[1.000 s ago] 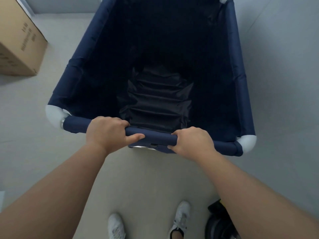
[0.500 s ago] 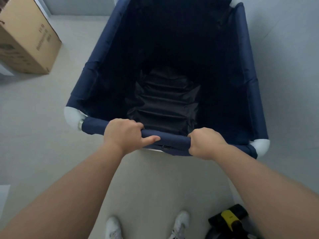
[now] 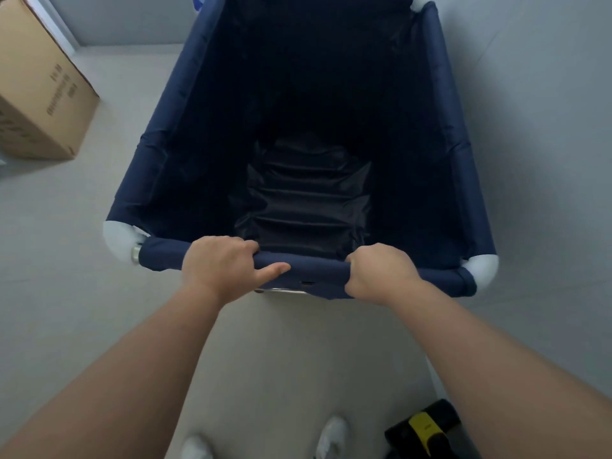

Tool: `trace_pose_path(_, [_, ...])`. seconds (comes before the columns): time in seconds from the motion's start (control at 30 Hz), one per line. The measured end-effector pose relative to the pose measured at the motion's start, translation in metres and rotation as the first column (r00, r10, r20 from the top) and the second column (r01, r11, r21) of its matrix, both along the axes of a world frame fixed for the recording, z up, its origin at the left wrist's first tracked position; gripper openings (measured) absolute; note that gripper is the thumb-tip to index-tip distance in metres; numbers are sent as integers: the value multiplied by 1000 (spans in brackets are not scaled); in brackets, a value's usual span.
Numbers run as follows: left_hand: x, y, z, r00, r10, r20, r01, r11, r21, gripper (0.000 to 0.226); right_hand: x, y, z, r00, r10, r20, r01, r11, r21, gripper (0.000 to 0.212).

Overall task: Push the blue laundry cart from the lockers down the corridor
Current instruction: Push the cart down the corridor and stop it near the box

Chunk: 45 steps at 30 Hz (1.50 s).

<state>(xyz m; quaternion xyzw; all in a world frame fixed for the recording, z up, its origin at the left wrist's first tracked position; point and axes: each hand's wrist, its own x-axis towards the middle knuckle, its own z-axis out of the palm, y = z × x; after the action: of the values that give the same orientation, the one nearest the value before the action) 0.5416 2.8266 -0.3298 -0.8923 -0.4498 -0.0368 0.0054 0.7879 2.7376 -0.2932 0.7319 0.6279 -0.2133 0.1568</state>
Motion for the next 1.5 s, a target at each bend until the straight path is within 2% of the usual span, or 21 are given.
trace_pose_path(0.27, [4,33,-4,1000,-30,9,29,997,68,87,1,26,-6,999,-30,-15,28,992,-126,13])
trace_pose_path(0.5, [22,60,3,1000,-16,6,16,998,55,67,15,52,-4,997,-74,-4,73,988,-134,6])
trace_pose_path(0.73, [29,71,9,1000,-18,-1,18,1000,-5,65,23,64,-6,998,-66,-14,64,993,-97,10])
trace_pose_path(0.97, [41,80,8,999,10,-41,-10,1000,14,67,34,75,-3,999,-32,-41,28,997,-74,5])
trace_pose_path(1.1, [47,77,6,997,36,-62,-35,999,11,69,42,75,2,997,-19,-71,11,995,-102,12])
trace_pose_path(1.2, [57,70,7,996,55,-64,-55,999,5,66,54,72,3,997,4,-79,-14,992,-123,5])
trace_pose_path(1.37, [89,54,7,995,98,-25,-98,995,-16,69,86,68,7,999,30,-16,-32,988,-151,10])
trace_pose_path(1.5, [121,39,8,993,115,-4,-116,992,-45,62,117,65,8,999,21,43,-13,987,-160,14])
